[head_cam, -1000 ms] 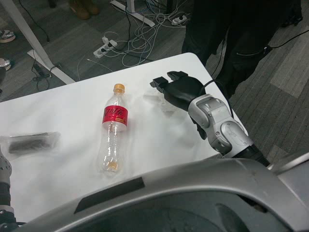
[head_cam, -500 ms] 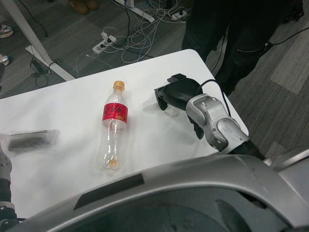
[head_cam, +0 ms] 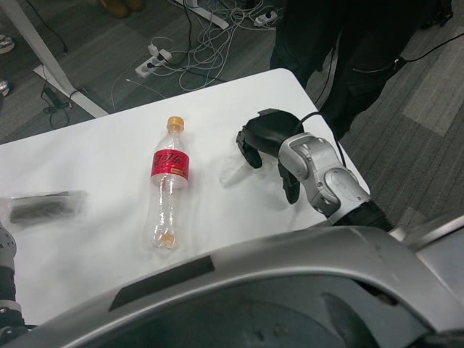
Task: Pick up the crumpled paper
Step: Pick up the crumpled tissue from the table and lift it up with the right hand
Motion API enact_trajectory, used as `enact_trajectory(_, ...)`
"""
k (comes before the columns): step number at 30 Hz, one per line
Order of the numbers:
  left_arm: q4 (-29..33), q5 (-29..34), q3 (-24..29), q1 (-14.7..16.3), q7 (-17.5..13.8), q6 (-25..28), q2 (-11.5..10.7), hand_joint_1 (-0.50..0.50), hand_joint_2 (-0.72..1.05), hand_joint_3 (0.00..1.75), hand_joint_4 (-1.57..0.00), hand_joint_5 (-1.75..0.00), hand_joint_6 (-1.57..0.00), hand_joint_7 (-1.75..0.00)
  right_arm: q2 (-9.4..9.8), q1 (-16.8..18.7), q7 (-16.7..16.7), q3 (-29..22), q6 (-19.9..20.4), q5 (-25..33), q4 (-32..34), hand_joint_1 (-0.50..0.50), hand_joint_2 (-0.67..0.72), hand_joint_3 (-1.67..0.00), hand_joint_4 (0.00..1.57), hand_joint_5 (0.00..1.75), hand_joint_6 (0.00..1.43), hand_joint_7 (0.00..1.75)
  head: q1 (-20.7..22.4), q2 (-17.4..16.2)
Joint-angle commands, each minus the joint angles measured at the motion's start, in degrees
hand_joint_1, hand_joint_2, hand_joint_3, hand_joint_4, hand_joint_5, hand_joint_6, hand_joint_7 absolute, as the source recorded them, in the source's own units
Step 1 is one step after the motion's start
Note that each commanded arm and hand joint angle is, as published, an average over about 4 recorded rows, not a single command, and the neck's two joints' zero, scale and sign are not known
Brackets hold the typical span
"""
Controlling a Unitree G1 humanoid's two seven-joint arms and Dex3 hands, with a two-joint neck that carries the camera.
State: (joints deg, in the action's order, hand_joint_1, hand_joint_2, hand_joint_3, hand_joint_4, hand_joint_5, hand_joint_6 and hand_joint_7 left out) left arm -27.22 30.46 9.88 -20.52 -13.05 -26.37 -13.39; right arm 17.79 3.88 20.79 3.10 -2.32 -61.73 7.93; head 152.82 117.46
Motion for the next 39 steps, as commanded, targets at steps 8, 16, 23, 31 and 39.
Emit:
enact_trajectory(8, -0.7, 0.5, -0.3, 0.5, 0.1, -0.6, 0.2, -0.41, 0.69, 0.0, -0.22, 0.0, 0.0, 0.0, -1.68, -2.0, 0.1, -4.9, 5.3, 5.5, -7.9, 0.21, 0.28, -0.24, 0.38, 0.87, 0.49, 1.68, -0.3, -0.1)
enact_trajectory(16, -0.9, 0.6, -0.7, 0.2, 0.1, -0.6, 0.2, -0.41, 0.69, 0.0, -0.22, 0.0, 0.0, 0.0, -1.97, -3.1, 1.8, -7.4, 9.3, 12.4, -12.4, 0.26, 0.22, -0.3, 0.46, 0.97, 0.01, 1.69, -0.6, -0.1)
enact_trajectory(23, -1.0, 0.7, -1.2, 0.0, 0.1, -0.6, 0.2, -0.41, 0.69, 0.0, -0.26, 0.0, 0.0, 0.0, -2.14, -3.7, 1.9, -8.9, 15.6, 14.9, -17.6, 0.44, 0.22, -0.5, 0.34, 0.95, 0.01, 1.68, -0.6, 0.0)
enact_trajectory(31, -1.1, 0.8, -1.5, 0.0, 0.1, -0.6, 0.2, -0.38, 0.69, 0.0, -0.26, 0.0, 0.0, 0.0, -2.47, -3.9, 1.7, -12.1, 22.6, 14.4, -22.6, 0.5, 0.11, -1.21, 0.04, 0.46, 0.02, 1.68, -0.5, -0.3)
enact_trajectory(39, -1.1, 0.9, -1.7, -0.2, 0.1, -0.6, 0.2, -0.35, 0.69, 0.0, -0.24, 0.0, 0.0, 0.0, -3.73, -4.0, -5.6, -15.9, 33.4, 15.1, -28.7, 0.5, 0.01, -1.21, 0.0, 0.07, 0.0, 1.54, -0.6, -0.5)
